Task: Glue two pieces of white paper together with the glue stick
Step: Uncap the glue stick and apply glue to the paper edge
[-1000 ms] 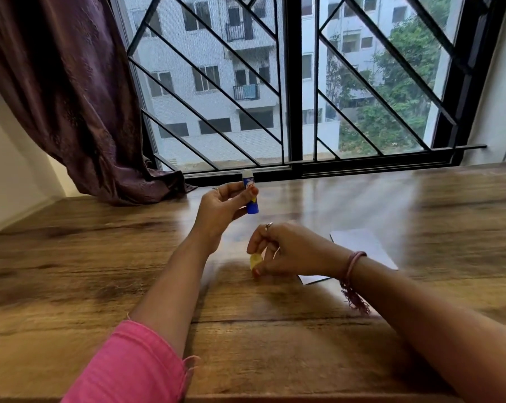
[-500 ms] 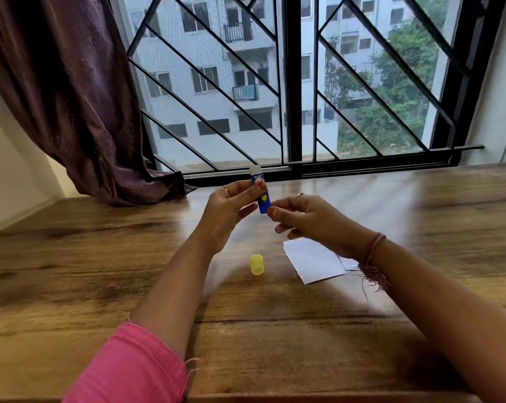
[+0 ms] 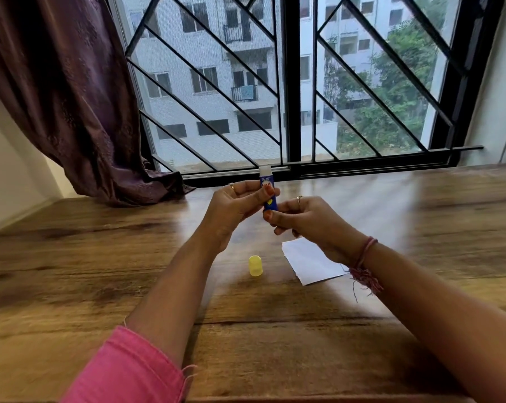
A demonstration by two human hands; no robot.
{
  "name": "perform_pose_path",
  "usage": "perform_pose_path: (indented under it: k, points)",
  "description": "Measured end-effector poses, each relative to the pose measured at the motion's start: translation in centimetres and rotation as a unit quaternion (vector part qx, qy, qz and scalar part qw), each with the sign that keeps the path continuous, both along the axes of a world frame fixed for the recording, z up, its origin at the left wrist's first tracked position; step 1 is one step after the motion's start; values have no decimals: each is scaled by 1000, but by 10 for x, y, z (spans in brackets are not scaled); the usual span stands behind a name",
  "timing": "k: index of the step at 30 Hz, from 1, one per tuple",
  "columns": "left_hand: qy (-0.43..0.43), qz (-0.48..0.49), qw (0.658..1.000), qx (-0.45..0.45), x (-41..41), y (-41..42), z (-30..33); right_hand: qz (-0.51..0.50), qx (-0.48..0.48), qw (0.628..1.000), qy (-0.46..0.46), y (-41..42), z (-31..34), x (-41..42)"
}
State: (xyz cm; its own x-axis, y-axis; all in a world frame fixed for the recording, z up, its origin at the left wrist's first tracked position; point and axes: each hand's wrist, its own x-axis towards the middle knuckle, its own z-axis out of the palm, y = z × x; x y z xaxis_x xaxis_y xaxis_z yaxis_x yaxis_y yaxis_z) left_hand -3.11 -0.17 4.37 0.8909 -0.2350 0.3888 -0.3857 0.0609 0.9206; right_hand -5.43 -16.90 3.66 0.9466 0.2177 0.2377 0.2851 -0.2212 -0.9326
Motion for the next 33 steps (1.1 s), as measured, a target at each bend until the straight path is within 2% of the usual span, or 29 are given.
perform_pose_path:
  k: [10, 15, 19, 23, 26, 31, 33]
  points:
    - [-21, 57, 998, -28, -6, -10, 2, -74, 75, 994, -32, 8, -4, -2]
    - [-16, 50, 997, -59, -5, -9, 3, -12, 37, 999, -28, 9, -3, -3]
    - [-21, 54, 998, -35, -5, -10, 1, -45, 16, 996, -71, 12, -6, -3]
    - [-25, 52, 998, -24, -5, -9, 2, -36, -4, 994, -106, 10, -5, -1]
    - [-30, 42, 999, -17, -6, -8, 2, -6, -10, 997, -73, 7, -4, 0]
    - [-34, 29, 999, -2, -6, -11, 1, 116, 25, 992, 28, -3, -2, 3]
    - [-33, 31, 999, 2, -5, -11, 0, 116, 36, 992, 38, -2, -4, 4]
